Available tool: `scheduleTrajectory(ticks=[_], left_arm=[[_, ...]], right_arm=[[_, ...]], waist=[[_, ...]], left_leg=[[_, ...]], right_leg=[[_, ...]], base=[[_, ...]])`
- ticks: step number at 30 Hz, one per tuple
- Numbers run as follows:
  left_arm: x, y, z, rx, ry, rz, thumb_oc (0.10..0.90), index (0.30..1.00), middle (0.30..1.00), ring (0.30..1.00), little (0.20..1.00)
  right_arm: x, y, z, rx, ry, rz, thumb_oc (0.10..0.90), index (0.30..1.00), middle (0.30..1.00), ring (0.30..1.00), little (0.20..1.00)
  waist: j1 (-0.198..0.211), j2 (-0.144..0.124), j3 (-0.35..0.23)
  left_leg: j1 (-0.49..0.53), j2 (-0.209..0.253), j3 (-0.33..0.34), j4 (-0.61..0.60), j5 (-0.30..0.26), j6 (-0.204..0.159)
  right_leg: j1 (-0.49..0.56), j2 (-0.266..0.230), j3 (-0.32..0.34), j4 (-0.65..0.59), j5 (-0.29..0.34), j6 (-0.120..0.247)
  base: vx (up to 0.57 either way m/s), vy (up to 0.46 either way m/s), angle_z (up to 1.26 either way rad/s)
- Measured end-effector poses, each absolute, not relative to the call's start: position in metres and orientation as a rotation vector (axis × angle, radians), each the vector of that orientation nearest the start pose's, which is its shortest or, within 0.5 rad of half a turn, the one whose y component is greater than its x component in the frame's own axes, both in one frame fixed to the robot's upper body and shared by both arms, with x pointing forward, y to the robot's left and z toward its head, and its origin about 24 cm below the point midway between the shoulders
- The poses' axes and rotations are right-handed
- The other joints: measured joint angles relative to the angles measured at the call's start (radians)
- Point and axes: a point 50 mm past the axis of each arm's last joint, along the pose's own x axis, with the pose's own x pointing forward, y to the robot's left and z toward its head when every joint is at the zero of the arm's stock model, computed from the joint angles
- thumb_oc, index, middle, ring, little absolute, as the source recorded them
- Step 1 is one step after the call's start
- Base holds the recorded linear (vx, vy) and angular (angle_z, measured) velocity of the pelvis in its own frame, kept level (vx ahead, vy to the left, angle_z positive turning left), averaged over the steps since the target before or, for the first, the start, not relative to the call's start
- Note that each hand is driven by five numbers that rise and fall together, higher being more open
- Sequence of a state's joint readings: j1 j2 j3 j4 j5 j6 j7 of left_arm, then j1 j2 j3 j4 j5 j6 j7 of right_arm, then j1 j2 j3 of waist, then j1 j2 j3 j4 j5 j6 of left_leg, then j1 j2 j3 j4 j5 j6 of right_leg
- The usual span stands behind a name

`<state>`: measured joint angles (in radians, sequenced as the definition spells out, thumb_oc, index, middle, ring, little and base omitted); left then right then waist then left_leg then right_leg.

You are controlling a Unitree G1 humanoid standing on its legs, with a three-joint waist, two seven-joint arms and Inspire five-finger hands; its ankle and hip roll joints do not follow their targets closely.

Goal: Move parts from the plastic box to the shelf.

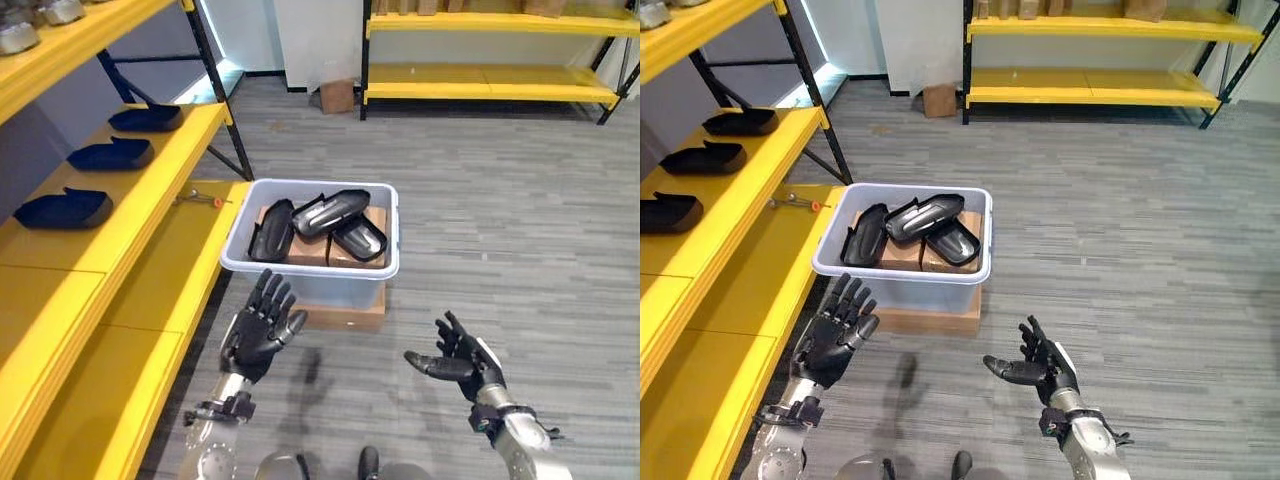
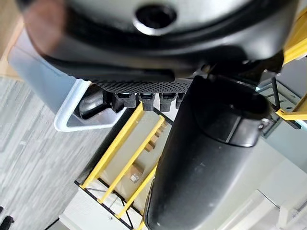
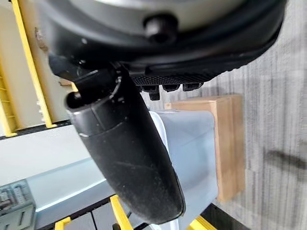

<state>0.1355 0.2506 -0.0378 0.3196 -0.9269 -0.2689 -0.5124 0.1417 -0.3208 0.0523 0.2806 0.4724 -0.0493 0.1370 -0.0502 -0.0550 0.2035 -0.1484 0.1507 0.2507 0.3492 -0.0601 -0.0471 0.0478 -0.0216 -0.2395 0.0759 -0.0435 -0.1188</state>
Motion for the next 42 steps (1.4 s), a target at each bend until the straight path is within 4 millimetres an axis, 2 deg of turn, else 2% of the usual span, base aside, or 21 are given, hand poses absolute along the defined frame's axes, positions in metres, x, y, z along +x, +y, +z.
scheduleTrajectory(ticks=[1,3,4,5,7,10,12,13,15,16,21,24,27,29,31,32,33,36,38,40,42], left_arm=[[0.202,0.211,-0.02,-0.631,-0.001,-0.178,0.9,1.0,1.0,1.0,1.0],[0.198,0.213,-0.025,-0.633,0.021,-0.168,0.9,1.0,1.0,1.0,1.0],[0.196,0.214,-0.027,-0.634,0.03,-0.161,0.9,1.0,1.0,1.0,1.0],[0.187,0.216,-0.035,-0.629,0.065,-0.13,0.9,1.0,1.0,1.0,1.0],[0.179,0.221,-0.048,-0.596,0.141,-0.069,0.9,1.0,1.0,1.0,1.0],[0.169,0.225,-0.061,-0.589,0.207,0.006,0.9,1.0,1.0,1.0,1.0],[0.167,0.224,-0.06,-0.548,0.2,-0.002,0.9,1.0,1.0,1.0,1.0],[0.17,0.224,-0.057,-0.531,0.188,-0.014,0.9,1.0,1.0,1.0,1.0],[0.177,0.237,-0.047,-0.49,0.146,-0.002,0.9,1.0,1.0,1.0,1.0],[0.181,0.242,-0.042,-0.466,0.131,-0.007,0.9,1.0,1.0,1.0,1.0],[0.202,0.243,-0.016,-0.378,0.052,-0.1,0.9,1.0,1.0,1.0,1.0],[0.204,0.246,-0.012,-0.366,0.047,-0.11,0.9,1.0,1.0,1.0,1.0],[0.193,0.251,-0.018,-0.354,0.096,-0.1,0.9,1.0,1.0,1.0,1.0],[0.192,0.249,-0.019,-0.355,0.111,-0.11,0.9,1.0,1.0,1.0,1.0],[0.194,0.246,-0.019,-0.371,0.113,-0.122,0.9,1.0,1.0,1.0,1.0],[0.197,0.243,-0.02,-0.382,0.114,-0.137,0.9,1.0,1.0,1.0,1.0],[0.2,0.235,-0.022,-0.4,0.115,-0.158,0.9,1.0,1.0,1.0,1.0],[0.194,0.228,-0.026,-0.404,0.14,-0.195,0.9,1.0,1.0,1.0,1.0],[0.184,0.227,-0.027,-0.409,0.152,-0.203,0.9,1.0,1.0,1.0,1.0],[0.175,0.229,-0.025,-0.401,0.154,-0.206,0.9,1.0,1.0,1.0,1.0],[0.172,0.226,-0.027,-0.416,0.159,-0.211,0.9,1.0,1.0,1.0,1.0]], right_arm=[[0.203,-0.221,-0.036,0.164,0.355,0.022,0.9,1.0,1.0,1.0,1.0],[0.202,-0.222,-0.036,0.153,0.362,0.028,0.9,1.0,1.0,1.0,1.0],[0.204,-0.223,-0.035,0.144,0.361,0.044,0.9,1.0,1.0,1.0,1.0],[0.204,-0.221,-0.036,0.143,0.368,0.063,0.9,1.0,1.0,1.0,1.0],[0.205,-0.215,-0.036,0.124,0.378,0.117,0.9,1.0,1.0,1.0,1.0],[0.205,-0.209,-0.037,0.116,0.388,0.173,0.9,1.0,1.0,1.0,1.0],[0.204,-0.21,-0.034,0.103,0.381,0.199,0.9,1.0,1.0,1.0,1.0],[0.202,-0.211,-0.033,0.099,0.38,0.204,0.9,1.0,1.0,1.0,1.0],[0.201,-0.198,-0.035,0.144,0.375,0.241,0.9,1.0,1.0,1.0,1.0],[0.202,-0.191,-0.034,0.178,0.363,0.248,0.9,1.0,1.0,1.0,1.0],[0.216,-0.166,-0.026,0.266,0.301,0.275,0.9,1.0,1.0,1.0,1.0],[0.228,-0.158,-0.018,0.283,0.257,0.269,0.9,1.0,1.0,1.0,1.0],[0.229,-0.157,-0.017,0.281,0.255,0.267,0.9,1.0,1.0,1.0,1.0],[0.23,-0.162,-0.016,0.263,0.254,0.246,0.9,1.0,1.0,1.0,1.0],[0.23,-0.167,-0.016,0.245,0.25,0.227,0.9,1.0,1.0,1.0,1.0],[0.229,-0.171,-0.016,0.26,0.251,0.216,0.9,1.0,1.0,1.0,1.0],[0.228,-0.175,-0.016,0.28,0.251,0.204,0.9,1.0,1.0,1.0,1.0],[0.219,-0.17,-0.026,0.304,0.299,0.203,0.9,1.0,1.0,1.0,1.0],[0.215,-0.168,-0.031,0.307,0.333,0.218,0.9,1.0,1.0,1.0,1.0],[0.212,-0.168,-0.033,0.308,0.343,0.216,0.9,1.0,1.0,1.0,1.0],[0.218,-0.174,-0.029,0.236,0.334,0.214,0.9,1.0,1.0,1.0,1.0]], waist=[[-0.001,0.003,0.001],[0.025,0.015,0.001],[0.042,0.02,0.016],[0.073,0.03,0.025],[0.098,0.027,0.042],[0.081,0.026,0.047],[0.078,0.076,0.043],[0.082,0.085,0.045],[0.089,0.018,0.044],[0.097,0.001,0.041],[0.141,-0.002,0.042],[0.162,-0.007,0.041],[0.173,-0.011,0.042],[0.148,0.002,0.05],[0.129,0.0,0.05],[0.123,0.007,0.055],[0.115,0.004,0.056],[0.09,0.001,0.059],[0.091,0.002,0.058],[0.113,-0.031,0.038],[0.111,-0.018,0.034]], left_leg=[[0.008,0.001,-0.015,-0.114,0.022,-0.017],[0.013,0.008,-0.159,-0.399,0.108,-0.063],[-0.002,0.027,-0.218,-0.438,0.134,-0.068],[-0.02,0.057,-0.267,-0.438,0.166,-0.078],[-0.019,0.064,-0.25,-0.428,0.164,-0.069],[-0.033,0.033,-0.244,-0.327,0.157,-0.06],[0.003,0.0,-0.236,-0.222,0.116,-0.009],[0.026,-0.017,-0.233,-0.237,0.161,-0.015],[0.036,-0.107,-0.196,-0.247,0.167,0.019],[0.036,-0.141,-0.196,-0.249,0.157,0.046],[0.088,-0.219,-0.199,-0.271,0.118,0.124],[0.096,-0.243,-0.197,-0.261,0.094,0.162],[0.131,-0.242,-0.184,-0.274,0.076,0.19],[0.15,-0.219,-0.193,-0.297,0.09,0.17],[0.155,-0.212,-0.196,-0.307,0.09,0.157],[0.155,-0.209,-0.2,-0.309,0.073,0.118],[0.151,-0.212,-0.183,-0.298,0.063,0.121],[0.184,-0.215,-0.2,-0.297,0.042,0.125],[0.215,-0.199,-0.204,-0.318,0.033,0.109],[0.232,-0.206,-0.2,-0.334,0.03,0.095],[0.233,-0.176,-0.2,-0.339,0.04,0.066]], right_leg=[[0.012,0.007,0.013,-0.008,-0.014,0.019],[0.021,0.029,0.051,-0.029,-0.027,0.047],[0.033,0.036,0.079,-0.028,-0.023,0.044],[0.051,0.041,0.122,-0.025,-0.03,0.044],[0.072,0.009,0.16,0.006,-0.047,0.045],[0.113,-0.042,0.181,0.018,-0.081,0.098],[0.144,-0.065,0.203,0.039,-0.126,0.166],[0.154,-0.077,0.202,0.054,-0.148,0.2],[0.151,-0.162,0.194,0.084,-0.163,0.207],[0.156,-0.172,0.183,0.088,-0.149,0.208],[0.089,-0.245,0.124,0.334,-0.094,0.226],[-0.046,-0.279,0.15,0.6,-0.052,0.289],[-0.12,-0.216,0.108,0.7,-0.084,0.276],[-0.139,-0.126,0.103,0.596,-0.161,0.242],[-0.17,-0.101,0.082,0.474,-0.168,0.223],[-0.179,-0.105,0.081,0.335,-0.15,0.213],[-0.172,-0.136,0.085,0.078,-0.062,0.239],[-0.182,-0.2,0.1,-0.03,0.097,0.248],[-0.137,-0.192,0.075,-0.031,0.128,0.238],[-0.078,-0.188,0.059,-0.047,0.145,0.224],[-0.005,-0.144,0.034,-0.138,0.182,0.211]], base=[[0.3,0.221,-0.01],[0.29,0.225,-0.26],[0.39,0.384,-0.78],[0.35,0.392,-0.99],[0.24,0.296,-0.78],[0.26,0.318,-0.31],[0.29,0.338,-0.27],[0.19,0.225,0.03],[0.29,0.367,0.12],[0.28,0.366,0.23],[0.16,0.235,0.28],[0.11,0.132,0.07],[0.11,-0.037,-0.26],[0.07,-0.15,-0.04],[0.13,-0.265,0.07],[0.16,-0.242,-0.02],[0.17,-0.228,-0.07],[0.16,-0.24,0.1],[0.15,-0.2,0.09],[0.15,-0.207,-0.06],[0.11,-0.179,0.09]])
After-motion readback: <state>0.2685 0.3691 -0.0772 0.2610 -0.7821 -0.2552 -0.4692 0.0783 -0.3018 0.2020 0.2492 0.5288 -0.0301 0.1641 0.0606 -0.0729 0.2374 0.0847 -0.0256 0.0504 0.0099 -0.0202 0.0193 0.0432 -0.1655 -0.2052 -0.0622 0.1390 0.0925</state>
